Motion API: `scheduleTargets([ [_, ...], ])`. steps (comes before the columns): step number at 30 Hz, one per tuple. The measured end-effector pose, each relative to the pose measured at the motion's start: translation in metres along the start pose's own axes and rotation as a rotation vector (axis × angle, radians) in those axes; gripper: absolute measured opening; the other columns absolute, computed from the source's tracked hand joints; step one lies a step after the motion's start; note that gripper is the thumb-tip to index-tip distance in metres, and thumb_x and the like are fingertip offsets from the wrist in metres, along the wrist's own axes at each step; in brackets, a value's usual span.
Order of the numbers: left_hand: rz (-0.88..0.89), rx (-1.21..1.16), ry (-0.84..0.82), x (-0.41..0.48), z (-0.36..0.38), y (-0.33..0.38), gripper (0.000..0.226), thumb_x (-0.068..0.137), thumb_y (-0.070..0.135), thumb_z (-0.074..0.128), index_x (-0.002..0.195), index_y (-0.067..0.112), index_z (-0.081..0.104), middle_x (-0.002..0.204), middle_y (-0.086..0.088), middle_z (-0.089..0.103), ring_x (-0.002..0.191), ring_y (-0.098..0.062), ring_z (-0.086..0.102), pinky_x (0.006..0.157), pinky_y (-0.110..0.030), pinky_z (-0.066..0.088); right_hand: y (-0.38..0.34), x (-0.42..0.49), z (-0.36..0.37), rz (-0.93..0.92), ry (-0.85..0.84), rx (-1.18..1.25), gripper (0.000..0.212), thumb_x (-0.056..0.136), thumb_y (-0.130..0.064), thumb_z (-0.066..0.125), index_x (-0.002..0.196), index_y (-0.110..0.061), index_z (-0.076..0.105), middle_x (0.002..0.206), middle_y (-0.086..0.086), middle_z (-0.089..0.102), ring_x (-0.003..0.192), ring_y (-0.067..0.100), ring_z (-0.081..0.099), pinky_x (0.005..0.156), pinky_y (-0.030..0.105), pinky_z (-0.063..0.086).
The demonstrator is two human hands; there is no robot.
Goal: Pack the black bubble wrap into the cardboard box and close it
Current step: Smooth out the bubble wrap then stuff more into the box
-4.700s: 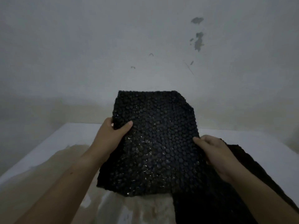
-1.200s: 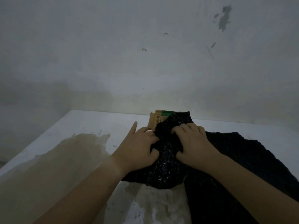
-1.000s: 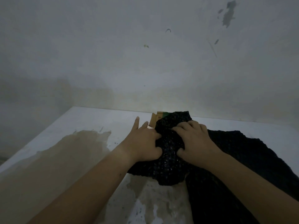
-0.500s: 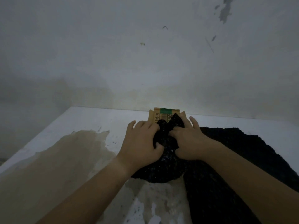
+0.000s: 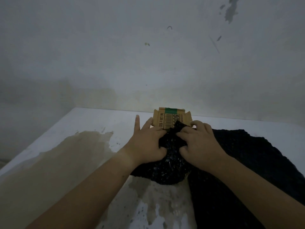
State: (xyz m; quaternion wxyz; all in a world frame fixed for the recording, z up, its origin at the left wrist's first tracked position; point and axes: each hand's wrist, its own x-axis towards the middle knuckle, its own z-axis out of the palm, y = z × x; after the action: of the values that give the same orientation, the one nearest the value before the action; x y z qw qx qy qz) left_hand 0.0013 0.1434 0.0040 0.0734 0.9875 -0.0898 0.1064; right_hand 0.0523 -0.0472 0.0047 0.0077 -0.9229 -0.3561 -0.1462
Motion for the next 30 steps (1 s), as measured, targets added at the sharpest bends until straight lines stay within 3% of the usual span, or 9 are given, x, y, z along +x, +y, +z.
scheduleTargets([
  [5,-0.106,0.085,-0.329,0.023,-0.011,0.004,0.041,0.074,0.045,0.058,0.112,0.030,0.062,0.153,-0.009,0.038,0.151,-0.030,0.000,0.111,-0.057,-0.024,-0.002,0.021,-0.021,-0.059,-0.305,-0.067,0.062,0.078,-0.040,0.051,0.138,-0.026,0.052,0.137,-0.003,0.049,0.144,0.033,0.011,0.117,0.050,-0.007],
  [8,-0.175,0.133,-0.530,0.037,-0.012,0.008,0.035,0.076,0.041,0.059,0.108,0.027,0.060,0.147,-0.017,0.042,0.150,-0.035,0.005,0.112,-0.059,-0.021,-0.006,0.034,-0.022,-0.087,-0.444,-0.131,0.058,0.076,-0.037,0.057,0.132,-0.023,0.055,0.128,0.006,0.047,0.139,0.040,0.015,0.117,0.055,-0.008],
  [10,-0.185,0.128,-0.564,0.041,-0.010,0.007,0.035,0.076,0.041,0.059,0.108,0.027,0.058,0.140,-0.016,0.047,0.147,-0.036,0.012,0.113,-0.059,-0.018,-0.006,0.039,-0.019,-0.073,-0.510,-0.116,0.058,0.077,-0.036,0.056,0.133,-0.022,0.053,0.126,0.009,0.042,0.137,0.041,0.013,0.116,0.057,-0.008],
  [14,-0.170,0.072,-0.503,0.036,-0.006,0.003,0.027,0.073,0.040,0.059,0.095,0.026,0.062,0.132,-0.011,0.051,0.144,-0.034,0.017,0.115,-0.057,-0.014,-0.001,0.035,-0.014,-0.081,-0.464,-0.080,0.055,0.075,-0.039,0.056,0.128,-0.023,0.056,0.124,0.006,0.043,0.133,0.034,0.019,0.117,0.052,0.000],
  [16,-0.160,0.039,-0.464,0.034,-0.005,0.002,0.012,0.071,0.039,0.060,0.078,0.029,0.055,0.122,-0.010,0.053,0.140,-0.032,0.022,0.115,-0.056,-0.010,0.002,0.024,-0.011,-0.076,-0.284,0.024,0.052,0.074,-0.038,0.057,0.125,-0.027,0.056,0.123,-0.002,0.049,0.131,0.026,0.026,0.113,0.042,0.008],
  [18,-0.154,0.028,-0.456,0.032,-0.004,0.001,0.014,0.070,0.039,0.060,0.072,0.029,0.050,0.120,-0.010,0.054,0.140,-0.031,0.022,0.115,-0.056,-0.009,0.006,0.011,-0.006,-0.060,-0.023,0.105,0.054,0.073,-0.034,0.056,0.127,-0.027,0.055,0.124,-0.006,0.054,0.129,0.022,0.030,0.108,0.034,0.012],
  [20,-0.140,0.016,-0.422,0.031,-0.002,-0.002,0.016,0.067,0.041,0.058,0.076,0.029,0.054,0.117,-0.007,0.055,0.139,-0.030,0.024,0.115,-0.054,-0.008,0.006,0.006,-0.001,-0.045,0.087,0.104,0.061,0.069,-0.031,0.055,0.130,-0.024,0.055,0.127,-0.006,0.054,0.129,0.024,0.033,0.105,0.034,0.016],
  [25,-0.105,-0.089,-0.224,0.020,0.006,-0.003,0.030,0.061,0.041,0.054,0.086,0.025,0.058,0.103,0.003,0.055,0.126,-0.026,0.035,0.114,-0.049,-0.001,0.002,0.010,0.004,-0.059,-0.010,0.017,0.071,0.065,-0.035,0.050,0.134,-0.020,0.055,0.130,-0.003,0.054,0.127,0.029,0.035,0.106,0.042,0.020],
  [30,-0.101,-0.125,-0.057,0.008,0.008,0.000,0.054,0.071,0.032,0.061,0.122,0.024,0.046,0.141,-0.003,0.047,0.150,-0.028,0.007,0.117,-0.050,-0.015,-0.001,0.005,0.003,-0.058,0.013,-0.048,0.056,0.067,-0.033,0.049,0.119,-0.021,0.067,0.113,-0.005,0.062,0.113,0.029,0.047,0.096,0.042,0.030],
])
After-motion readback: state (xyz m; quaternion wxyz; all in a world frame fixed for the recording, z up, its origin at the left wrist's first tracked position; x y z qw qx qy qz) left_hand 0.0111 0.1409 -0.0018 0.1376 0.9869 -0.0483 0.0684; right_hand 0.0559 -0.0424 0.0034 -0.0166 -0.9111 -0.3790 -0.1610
